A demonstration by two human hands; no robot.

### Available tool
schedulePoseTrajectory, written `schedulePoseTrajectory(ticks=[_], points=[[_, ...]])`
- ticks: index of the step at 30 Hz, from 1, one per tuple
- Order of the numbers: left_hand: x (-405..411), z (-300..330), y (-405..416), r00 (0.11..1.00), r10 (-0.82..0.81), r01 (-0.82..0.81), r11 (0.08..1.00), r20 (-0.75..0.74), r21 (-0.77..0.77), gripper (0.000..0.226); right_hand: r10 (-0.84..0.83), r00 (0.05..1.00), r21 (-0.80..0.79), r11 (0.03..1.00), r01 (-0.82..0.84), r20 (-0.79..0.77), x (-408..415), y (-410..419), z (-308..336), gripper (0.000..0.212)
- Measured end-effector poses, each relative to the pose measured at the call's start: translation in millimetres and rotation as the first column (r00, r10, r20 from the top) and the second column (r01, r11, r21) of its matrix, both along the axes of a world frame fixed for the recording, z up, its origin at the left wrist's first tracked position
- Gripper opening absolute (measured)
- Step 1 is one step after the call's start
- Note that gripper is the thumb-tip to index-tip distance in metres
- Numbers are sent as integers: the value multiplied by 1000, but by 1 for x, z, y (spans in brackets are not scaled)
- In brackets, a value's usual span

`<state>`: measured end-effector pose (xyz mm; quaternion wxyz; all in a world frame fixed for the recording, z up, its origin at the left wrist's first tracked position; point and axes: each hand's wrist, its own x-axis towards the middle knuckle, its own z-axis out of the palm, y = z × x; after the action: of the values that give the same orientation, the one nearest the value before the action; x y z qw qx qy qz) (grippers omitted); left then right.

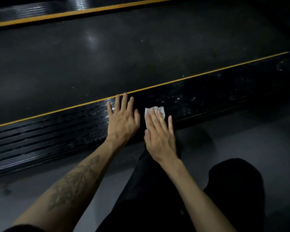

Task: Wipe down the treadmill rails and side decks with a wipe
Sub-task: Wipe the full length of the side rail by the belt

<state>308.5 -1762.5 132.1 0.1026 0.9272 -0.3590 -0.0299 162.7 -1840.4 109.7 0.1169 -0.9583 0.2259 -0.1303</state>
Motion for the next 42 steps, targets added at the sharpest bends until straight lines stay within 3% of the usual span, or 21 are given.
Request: schedulePoseTrajectory(ticks=[7,13,19,25,31,36,42], points=[[1,-2,-1,1000,1,-1,999,7,-41,62,-119,992,-10,993,120,50,-6,5,-1,63],[1,-2,-1,1000,7,-6,999,13,-44,67,0,1000,3,1000,0,0,14,-18,5,59],[2,-4,-2,1000,4,-3,999,14,-35,67,-93,996,-8,996,93,4,1,-1,1,64],[1,-4,-2,1000,4,-4,999,16,-36,67,6,999,-5,1000,-6,-42,22,-20,6,61],[1,-4,-3,1000,10,-9,999,15,-44,64,-99,995,-20,995,99,-14,2,-1,2,63],[1,-3,-4,1000,11,-10,999,19,-52,68,19,999,-10,1000,-19,-37,25,-19,8,61],[0,-2,-5,1000,16,-15,999,21,-39,67,-90,996,-3,996,90,-22,12,-16,5,64]])
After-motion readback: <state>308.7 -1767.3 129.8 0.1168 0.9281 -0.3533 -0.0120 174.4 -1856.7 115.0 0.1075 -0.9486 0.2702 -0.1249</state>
